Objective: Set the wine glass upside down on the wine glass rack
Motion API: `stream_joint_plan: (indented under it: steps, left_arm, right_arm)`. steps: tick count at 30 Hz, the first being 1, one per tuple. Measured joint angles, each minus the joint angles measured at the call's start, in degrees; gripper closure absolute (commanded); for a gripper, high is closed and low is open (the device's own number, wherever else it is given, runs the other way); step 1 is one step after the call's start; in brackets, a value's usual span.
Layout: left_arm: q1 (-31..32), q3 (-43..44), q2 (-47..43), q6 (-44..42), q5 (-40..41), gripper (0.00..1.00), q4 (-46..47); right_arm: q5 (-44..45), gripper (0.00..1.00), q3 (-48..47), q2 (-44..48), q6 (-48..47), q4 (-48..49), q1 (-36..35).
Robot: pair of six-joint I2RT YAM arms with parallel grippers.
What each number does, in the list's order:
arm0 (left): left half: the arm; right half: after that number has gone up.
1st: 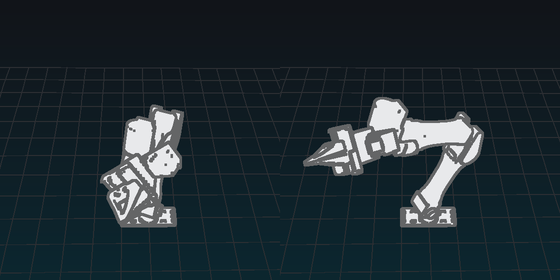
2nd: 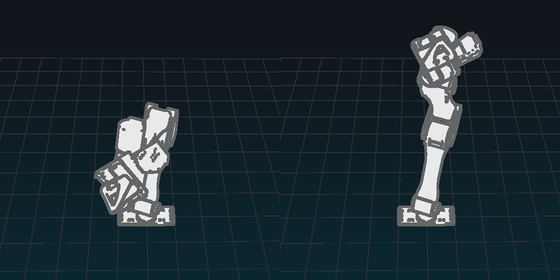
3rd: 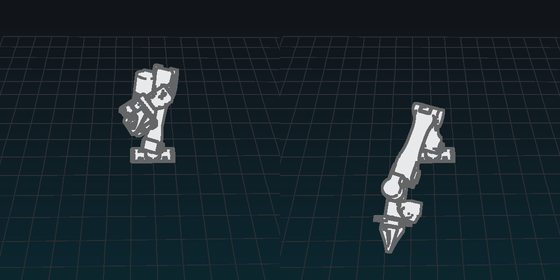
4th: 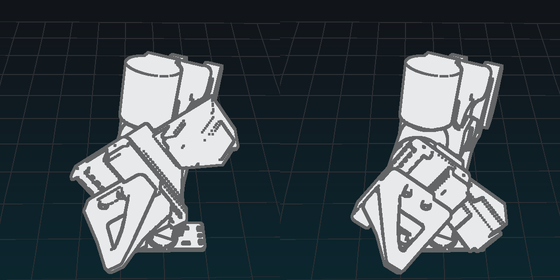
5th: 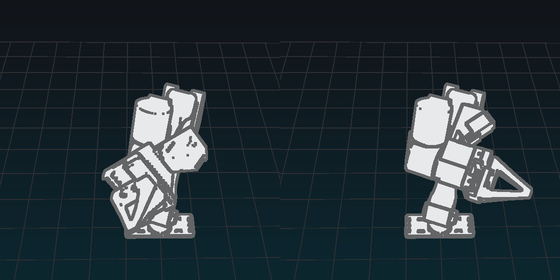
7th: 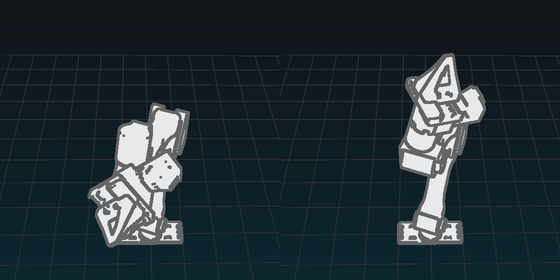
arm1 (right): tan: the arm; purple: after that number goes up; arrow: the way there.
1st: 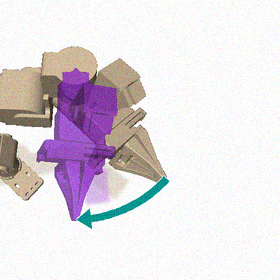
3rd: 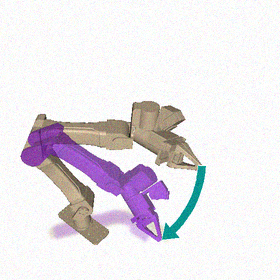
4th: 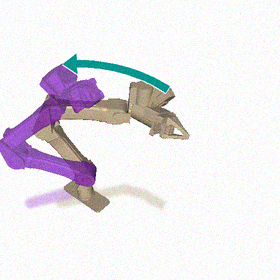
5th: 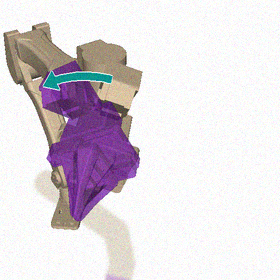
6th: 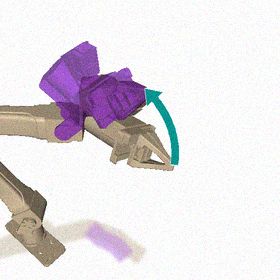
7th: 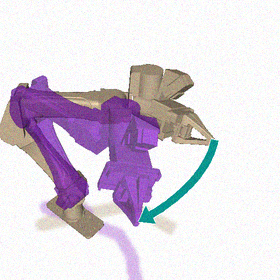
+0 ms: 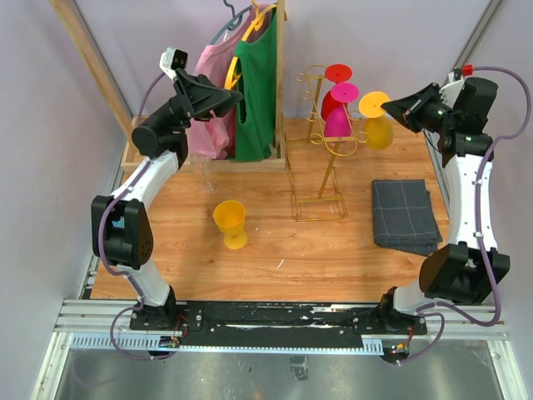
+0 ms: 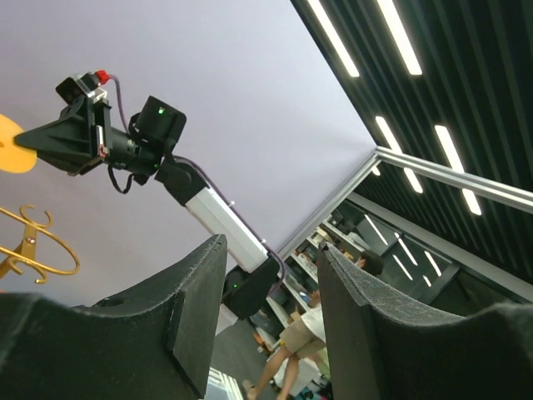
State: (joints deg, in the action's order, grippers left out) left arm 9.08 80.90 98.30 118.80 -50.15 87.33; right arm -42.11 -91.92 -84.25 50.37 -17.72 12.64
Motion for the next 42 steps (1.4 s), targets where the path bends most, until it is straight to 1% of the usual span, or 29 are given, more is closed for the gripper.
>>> stream_joint_plan:
  steps: [12, 23, 42]
  left_arm:
    - [0.0, -0.2, 0.0, 0.0, 0.0, 0.48, 0.0]
    - [0.0, -0.3, 0.0, 0.0, 0.0, 0.48, 0.0]
    - [0.0, -1.1, 0.0, 0.0, 0.0, 0.48, 0.0]
  right_arm:
    - [-4.6, 0.99, 2.5, -1.8, 5.3, 5.3, -0.7]
    - [-6.4, 0.99, 2.5, -3.0, 6.2, 6.3, -3.3]
    - [-6.6, 0.99, 2.5, -3.0, 6.2, 6.7, -3.4]
